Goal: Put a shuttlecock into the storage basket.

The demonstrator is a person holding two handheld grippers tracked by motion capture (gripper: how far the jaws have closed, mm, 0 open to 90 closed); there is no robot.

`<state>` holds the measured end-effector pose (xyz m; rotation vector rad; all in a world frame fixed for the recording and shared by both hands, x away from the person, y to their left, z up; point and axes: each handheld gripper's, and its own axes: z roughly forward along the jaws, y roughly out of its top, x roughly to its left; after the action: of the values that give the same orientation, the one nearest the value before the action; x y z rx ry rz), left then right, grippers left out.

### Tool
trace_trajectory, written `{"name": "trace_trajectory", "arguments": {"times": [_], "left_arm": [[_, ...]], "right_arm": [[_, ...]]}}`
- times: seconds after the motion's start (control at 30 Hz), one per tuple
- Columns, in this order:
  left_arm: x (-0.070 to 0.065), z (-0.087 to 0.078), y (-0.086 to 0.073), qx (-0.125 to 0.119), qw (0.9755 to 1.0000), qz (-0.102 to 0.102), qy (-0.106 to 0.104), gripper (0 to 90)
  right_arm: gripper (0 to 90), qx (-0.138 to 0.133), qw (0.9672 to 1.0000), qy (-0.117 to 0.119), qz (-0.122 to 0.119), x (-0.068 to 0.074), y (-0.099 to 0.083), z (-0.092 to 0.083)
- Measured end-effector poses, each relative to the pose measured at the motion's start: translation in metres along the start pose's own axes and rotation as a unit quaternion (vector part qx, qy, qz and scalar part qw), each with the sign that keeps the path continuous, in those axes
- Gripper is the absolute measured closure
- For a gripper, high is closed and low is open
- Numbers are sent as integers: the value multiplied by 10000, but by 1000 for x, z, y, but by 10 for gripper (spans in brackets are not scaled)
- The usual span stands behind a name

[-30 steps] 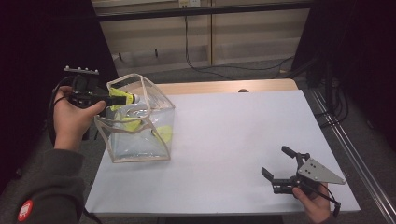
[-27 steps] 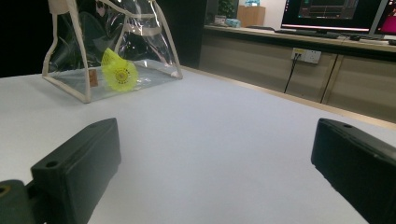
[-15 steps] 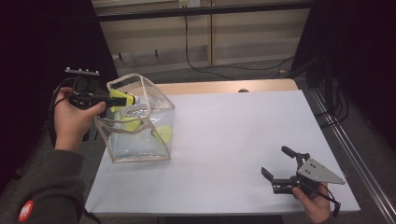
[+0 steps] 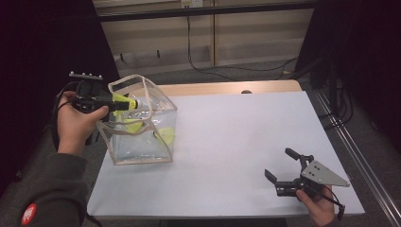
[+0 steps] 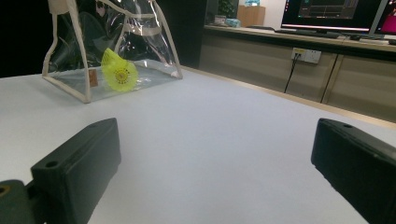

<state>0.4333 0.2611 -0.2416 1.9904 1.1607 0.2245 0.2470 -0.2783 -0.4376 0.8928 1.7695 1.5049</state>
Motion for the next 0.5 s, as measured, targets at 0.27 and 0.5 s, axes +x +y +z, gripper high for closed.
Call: {"name": "trace_trajectory", "arguments": {"times": [0.27,0.5], "left_arm": [[1,2,0,29,10000,32,12,884],[3,7,-3,43,10000,-18,-10,884]], "right_arm": [[12,7,10000,11,-7,1,0,0],[12,-3,10000,19,-9,0,0,0]]}}
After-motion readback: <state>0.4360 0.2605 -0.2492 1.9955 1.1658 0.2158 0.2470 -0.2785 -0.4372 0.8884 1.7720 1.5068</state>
